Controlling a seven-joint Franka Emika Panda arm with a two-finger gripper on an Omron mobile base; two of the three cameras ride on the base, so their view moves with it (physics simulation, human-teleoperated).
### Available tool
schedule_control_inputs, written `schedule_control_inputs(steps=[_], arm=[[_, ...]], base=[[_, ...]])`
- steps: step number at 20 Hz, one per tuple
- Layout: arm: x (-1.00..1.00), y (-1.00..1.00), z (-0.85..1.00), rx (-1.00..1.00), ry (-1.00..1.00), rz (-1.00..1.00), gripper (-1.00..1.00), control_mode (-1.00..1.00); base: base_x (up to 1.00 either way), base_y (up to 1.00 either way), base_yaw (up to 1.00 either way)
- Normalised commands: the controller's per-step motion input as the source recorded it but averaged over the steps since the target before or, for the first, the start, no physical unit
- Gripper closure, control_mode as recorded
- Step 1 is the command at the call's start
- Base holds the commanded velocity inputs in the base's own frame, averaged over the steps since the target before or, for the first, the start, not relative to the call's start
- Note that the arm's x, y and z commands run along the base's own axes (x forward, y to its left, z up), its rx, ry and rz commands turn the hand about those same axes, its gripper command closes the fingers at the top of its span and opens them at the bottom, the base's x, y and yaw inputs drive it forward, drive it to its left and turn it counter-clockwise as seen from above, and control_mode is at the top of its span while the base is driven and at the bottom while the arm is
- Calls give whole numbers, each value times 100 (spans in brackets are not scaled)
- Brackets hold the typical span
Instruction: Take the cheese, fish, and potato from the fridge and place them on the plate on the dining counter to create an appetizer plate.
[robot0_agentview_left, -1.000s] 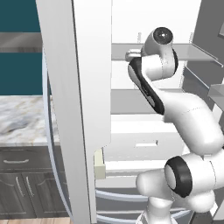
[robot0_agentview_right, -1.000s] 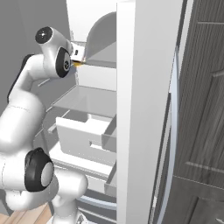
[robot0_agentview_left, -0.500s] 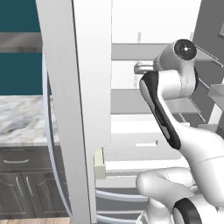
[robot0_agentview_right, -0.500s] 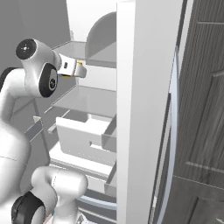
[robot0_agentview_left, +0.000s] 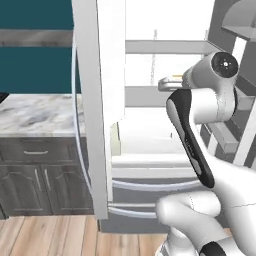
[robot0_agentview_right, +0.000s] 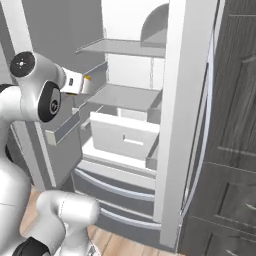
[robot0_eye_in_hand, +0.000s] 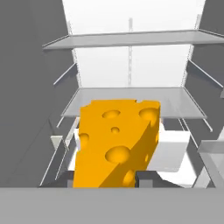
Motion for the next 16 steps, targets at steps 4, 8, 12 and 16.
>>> schedule_control_inputs(steps=[4, 8, 12, 16], arm=[[0, 0, 0, 0, 0, 0, 100, 100], [0, 0, 0, 0, 0, 0, 100, 100], [0, 0, 0, 0, 0, 0, 100, 100], [0, 0, 0, 0, 0, 0, 100, 100]], base=[[-100, 10, 0], [-100, 12, 1], [-100, 19, 2], [-100, 20, 5]])
